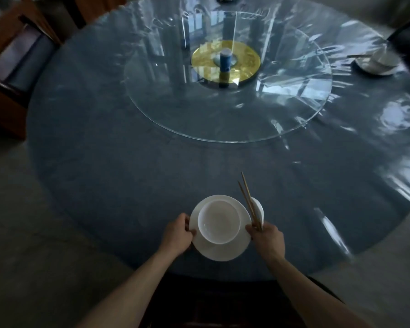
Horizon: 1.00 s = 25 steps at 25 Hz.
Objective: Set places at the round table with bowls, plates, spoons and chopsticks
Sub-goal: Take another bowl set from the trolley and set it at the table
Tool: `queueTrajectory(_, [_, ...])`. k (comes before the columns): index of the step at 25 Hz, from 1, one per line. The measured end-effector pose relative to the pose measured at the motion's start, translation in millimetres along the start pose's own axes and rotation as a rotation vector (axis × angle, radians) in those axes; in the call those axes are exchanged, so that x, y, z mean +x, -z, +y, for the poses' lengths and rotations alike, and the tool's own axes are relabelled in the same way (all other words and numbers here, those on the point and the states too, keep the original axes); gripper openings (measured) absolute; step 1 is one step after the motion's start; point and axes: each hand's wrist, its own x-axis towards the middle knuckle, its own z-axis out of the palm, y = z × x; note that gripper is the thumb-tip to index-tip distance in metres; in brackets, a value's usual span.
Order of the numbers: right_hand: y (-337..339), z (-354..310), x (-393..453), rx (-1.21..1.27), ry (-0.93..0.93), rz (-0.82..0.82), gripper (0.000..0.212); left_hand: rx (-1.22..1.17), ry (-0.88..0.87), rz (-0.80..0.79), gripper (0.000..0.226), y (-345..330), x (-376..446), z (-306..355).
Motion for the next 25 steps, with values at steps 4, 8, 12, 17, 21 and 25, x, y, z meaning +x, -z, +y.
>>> queueTrajectory(4, [-0.2, 3.4, 7.6, -0.046, 0.027, -0.030, 0.015, 0.094, 0.014, -0.008, 0.017, -3.9, 5.2, 4.2])
queueTrajectory(8, [-0.8, 5.2, 15.1, -0.078, 0.058, -0.061, 0.014, 0.172, 0.036, -0.008, 0.019, -9.1, 6.6, 6.2])
queueTrajectory(12, [-0.6, 4.7, 20.3, -0.106, 0.074, -0.074, 0.014, 0.262, 0.049, 0.007, 0.021, -9.6, 6.2, 10.9])
queueTrajectory(17, [8.0, 3.4, 16.3, -0.110, 0.082, -0.032, 0.032, 0.308, 0.016, 0.047, 0.024, -7.1, -1.3, 14.7])
queueTrajectory(21, [21.0, 2.5, 2.0, -0.193, 0.167, -0.010, 0.031, 0.164, 0.034, 0.251, 0.020, 0.7, -26.3, 16.5])
queueTrajectory(25, [20.8, -12.4, -19.7, -0.472, 0.342, 0.026, 0.025, -0.100, -0.216, 0.225, 0.015, -14.6, -62.2, 48.3])
